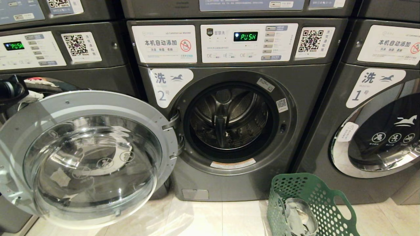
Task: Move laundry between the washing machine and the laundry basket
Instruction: Close the washing machine door with the left hand
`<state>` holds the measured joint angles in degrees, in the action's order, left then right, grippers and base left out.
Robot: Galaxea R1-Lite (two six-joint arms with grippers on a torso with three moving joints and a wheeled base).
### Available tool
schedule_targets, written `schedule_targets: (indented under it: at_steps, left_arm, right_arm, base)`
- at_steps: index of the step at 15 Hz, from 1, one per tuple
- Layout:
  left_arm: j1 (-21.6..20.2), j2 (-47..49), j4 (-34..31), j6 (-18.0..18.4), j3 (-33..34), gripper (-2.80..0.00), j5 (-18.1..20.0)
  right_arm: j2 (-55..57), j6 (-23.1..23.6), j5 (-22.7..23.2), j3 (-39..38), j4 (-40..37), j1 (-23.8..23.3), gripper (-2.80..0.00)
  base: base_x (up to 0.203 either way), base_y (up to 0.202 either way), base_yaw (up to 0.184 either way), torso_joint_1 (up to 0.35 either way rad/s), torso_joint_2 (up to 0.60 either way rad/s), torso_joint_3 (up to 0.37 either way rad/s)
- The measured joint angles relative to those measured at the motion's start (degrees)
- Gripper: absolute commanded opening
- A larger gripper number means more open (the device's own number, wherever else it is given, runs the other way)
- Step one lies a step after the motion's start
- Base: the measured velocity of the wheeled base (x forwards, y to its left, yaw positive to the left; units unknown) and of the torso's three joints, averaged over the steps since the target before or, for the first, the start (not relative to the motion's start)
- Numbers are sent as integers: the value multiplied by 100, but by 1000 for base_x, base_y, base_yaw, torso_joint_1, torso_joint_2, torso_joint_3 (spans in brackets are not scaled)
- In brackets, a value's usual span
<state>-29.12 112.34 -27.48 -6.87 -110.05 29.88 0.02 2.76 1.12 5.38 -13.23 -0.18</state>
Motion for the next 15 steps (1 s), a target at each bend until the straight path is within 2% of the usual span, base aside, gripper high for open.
schedule_targets:
  at_steps: [6,10,15]
  left_arm:
    - [5,92,-253,7,-46,-280,0]
    - [19,-143,-896,7,-44,-280,10]
    - [256,-660,-2152,7,-44,-280,16]
  right_arm:
    - [27,16,10,10,-7,0,-280]
    - [104,20,25,8,-13,0,-280]
    - [146,20,33,7,-22,9,-280]
  base:
    - [0,0,0,0,0,0]
    - [0,0,0,0,0,0]
    - [0,0,0,0,0,0]
